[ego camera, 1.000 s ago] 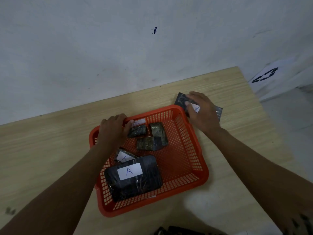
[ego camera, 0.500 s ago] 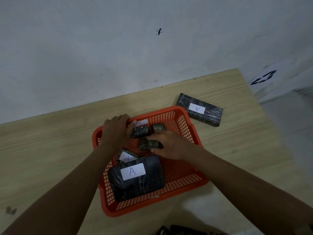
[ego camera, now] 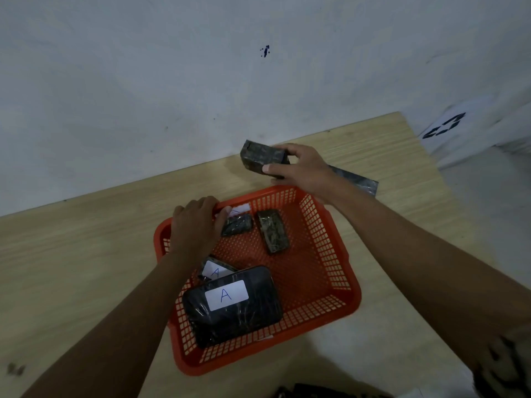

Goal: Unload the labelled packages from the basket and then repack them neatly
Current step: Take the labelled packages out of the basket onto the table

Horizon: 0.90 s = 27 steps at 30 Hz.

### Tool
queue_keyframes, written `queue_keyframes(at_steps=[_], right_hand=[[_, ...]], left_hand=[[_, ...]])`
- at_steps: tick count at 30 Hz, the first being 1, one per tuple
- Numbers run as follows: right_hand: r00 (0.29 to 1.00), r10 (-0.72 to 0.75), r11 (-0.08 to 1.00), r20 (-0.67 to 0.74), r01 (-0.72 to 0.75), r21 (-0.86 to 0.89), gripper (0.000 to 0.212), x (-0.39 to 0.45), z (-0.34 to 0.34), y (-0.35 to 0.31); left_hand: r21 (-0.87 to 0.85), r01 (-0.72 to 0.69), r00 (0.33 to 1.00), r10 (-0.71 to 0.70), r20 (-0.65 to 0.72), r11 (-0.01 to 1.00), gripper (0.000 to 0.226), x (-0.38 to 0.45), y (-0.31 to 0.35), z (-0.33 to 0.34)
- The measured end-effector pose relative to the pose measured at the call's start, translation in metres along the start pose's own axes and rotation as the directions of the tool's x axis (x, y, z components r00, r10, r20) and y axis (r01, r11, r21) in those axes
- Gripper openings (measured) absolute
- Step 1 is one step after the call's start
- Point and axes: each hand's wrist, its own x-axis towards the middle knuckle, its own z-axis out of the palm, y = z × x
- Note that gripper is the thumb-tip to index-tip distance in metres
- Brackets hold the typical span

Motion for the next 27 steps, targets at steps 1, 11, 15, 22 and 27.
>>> queue_keyframes(at_steps=[1,11,15,22,27], right_hand=[[1.000,-0.013,0.998,-0.011,0.012,-0.062,0.039,0.008,-0.001,0.001],[0.975,-0.170,0.728,0.143,0.222,-0.648,0.037,0.075,0.002,0.029],[0.969,-0.118,0.612,0.217,0.243,-0.753,0.039,0.088,-0.003,0.037],[0.972,-0.095,0.585,0.216,0.230,-0.778,0.037,0.101,-0.002,0.040],[0.974,-0.158,0.557,0.161,0.222,-0.800,0.066,0.104,0.001,0.044]], left_hand=[[0.001,-0.002,1.000,0.002,-0.004,1.000,0.040,0.000,0.000,0.000],[0.020,-0.011,0.999,0.011,-0.030,1.000,0.040,-0.001,0.002,-0.002],[0.027,-0.011,0.999,0.012,-0.036,1.000,0.037,0.000,0.003,0.000],[0.027,-0.002,0.999,0.003,-0.049,1.000,0.036,-0.001,0.004,0.001],[0.033,0.001,0.999,0.001,-0.048,0.999,0.038,-0.001,0.004,0.002]])
